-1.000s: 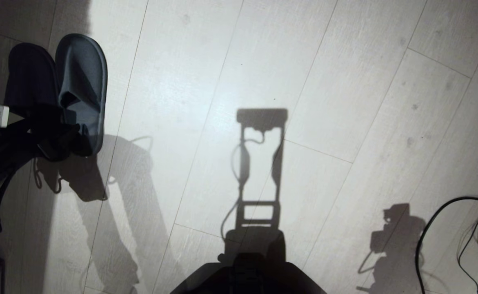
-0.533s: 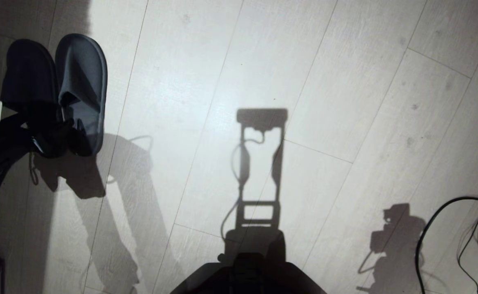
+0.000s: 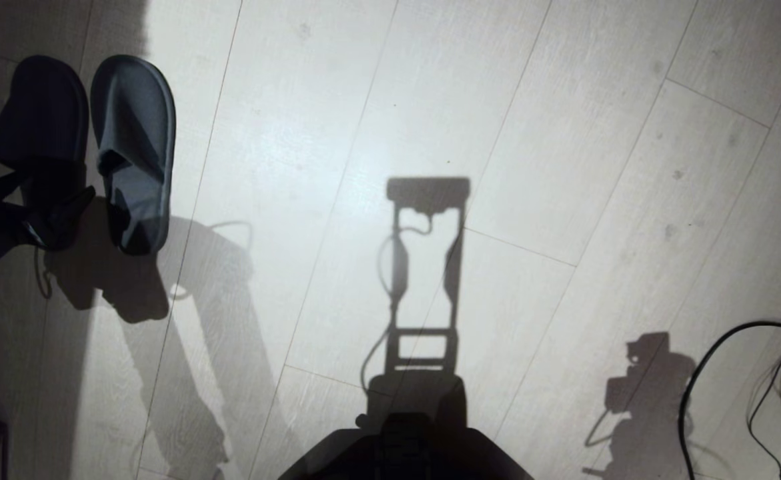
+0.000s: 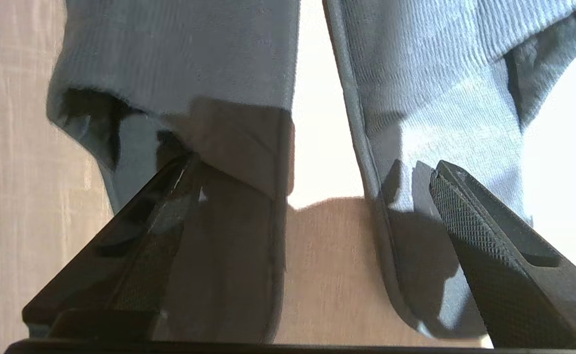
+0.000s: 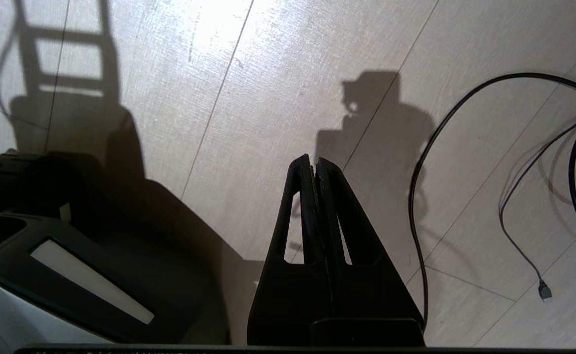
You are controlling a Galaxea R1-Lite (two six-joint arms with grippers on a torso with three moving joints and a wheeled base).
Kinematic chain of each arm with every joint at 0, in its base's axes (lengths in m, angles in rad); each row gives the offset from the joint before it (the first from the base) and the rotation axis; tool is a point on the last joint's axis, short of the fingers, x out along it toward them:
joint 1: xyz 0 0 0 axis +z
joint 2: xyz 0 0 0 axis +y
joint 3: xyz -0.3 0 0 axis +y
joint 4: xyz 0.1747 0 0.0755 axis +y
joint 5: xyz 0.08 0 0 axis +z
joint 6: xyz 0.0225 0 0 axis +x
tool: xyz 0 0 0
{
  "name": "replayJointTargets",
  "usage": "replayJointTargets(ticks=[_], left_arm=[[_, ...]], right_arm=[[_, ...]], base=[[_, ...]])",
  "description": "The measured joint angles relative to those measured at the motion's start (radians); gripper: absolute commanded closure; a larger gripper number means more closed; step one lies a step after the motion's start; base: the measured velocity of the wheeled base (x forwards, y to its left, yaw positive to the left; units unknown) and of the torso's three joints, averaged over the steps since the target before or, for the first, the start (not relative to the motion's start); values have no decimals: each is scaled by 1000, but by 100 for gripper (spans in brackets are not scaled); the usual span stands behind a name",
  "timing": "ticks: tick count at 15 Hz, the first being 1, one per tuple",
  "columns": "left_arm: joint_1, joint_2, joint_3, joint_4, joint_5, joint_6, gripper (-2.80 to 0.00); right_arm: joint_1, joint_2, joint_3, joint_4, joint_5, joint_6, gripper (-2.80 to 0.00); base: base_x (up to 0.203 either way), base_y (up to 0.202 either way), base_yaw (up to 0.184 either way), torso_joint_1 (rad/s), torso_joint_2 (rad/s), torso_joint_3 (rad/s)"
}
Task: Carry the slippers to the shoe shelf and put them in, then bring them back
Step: Pick up the slippers on the floor
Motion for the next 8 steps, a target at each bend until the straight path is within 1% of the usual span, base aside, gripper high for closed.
replayJointTargets(ticks=[2, 4, 8], left_arm=[[0, -8, 18, 8, -2, 1, -280], [8, -16, 21, 42, -2, 4, -280], [18, -12, 10, 44, 0, 6, -280]], right_arm=[[0, 1, 0, 0, 0, 0, 0], [0, 1, 0, 0, 0, 0, 0], [0, 1, 0, 0, 0, 0, 0]], base=[[0, 0, 0, 0, 0, 0], [0, 0, 0, 0, 0, 0], [0, 0, 0, 0, 0, 0]])
